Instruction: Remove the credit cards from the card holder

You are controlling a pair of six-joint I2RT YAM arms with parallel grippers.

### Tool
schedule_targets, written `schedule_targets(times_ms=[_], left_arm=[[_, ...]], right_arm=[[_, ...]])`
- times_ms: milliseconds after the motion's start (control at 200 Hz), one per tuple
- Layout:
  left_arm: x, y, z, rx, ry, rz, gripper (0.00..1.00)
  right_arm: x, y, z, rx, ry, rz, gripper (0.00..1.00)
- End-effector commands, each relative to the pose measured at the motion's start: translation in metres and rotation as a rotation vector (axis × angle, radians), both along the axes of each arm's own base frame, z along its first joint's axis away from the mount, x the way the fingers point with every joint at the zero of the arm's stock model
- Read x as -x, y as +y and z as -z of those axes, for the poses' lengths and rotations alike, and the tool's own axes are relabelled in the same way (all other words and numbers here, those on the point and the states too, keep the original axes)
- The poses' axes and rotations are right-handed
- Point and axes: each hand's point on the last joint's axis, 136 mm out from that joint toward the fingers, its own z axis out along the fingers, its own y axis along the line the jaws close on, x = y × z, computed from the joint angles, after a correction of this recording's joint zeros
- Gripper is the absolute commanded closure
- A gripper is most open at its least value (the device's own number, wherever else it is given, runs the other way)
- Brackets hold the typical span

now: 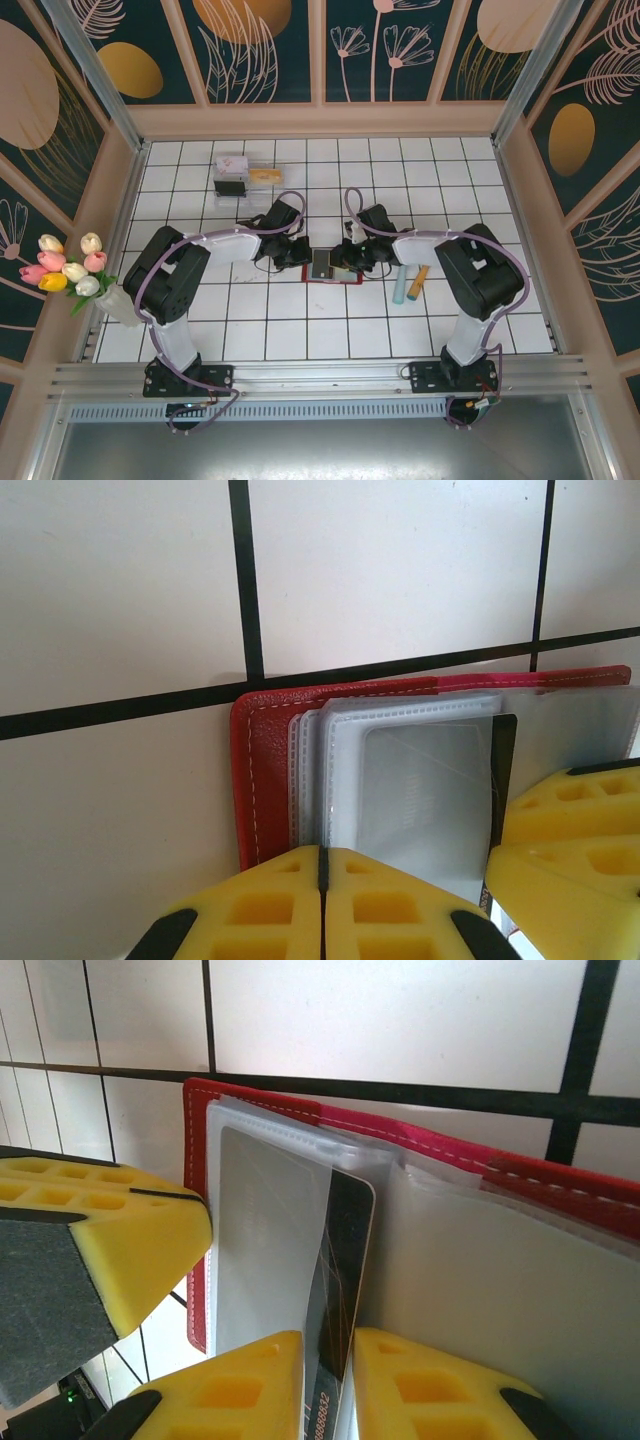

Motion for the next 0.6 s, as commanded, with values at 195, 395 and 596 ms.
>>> schedule_targets(times_ms=[195,395,596], left_arm=[[0.012,0.015,0.024,-0.074,0.053,-0.016,0.95],[0.010,0.015,0.021,-0.069,0.046,-0.029,0.95],[0.011,0.019,0.023,-0.071,0.044,-0.054,0.99]], right_arm=[[0.001,-0.001,0.013,0.005,0.035,0.009,0.81],[-0.007,-0.022,0.014,0.081,0.014,0.031,0.86],[-0.006,-0.034,0.011,0.103,0.016,0.036,0.88]])
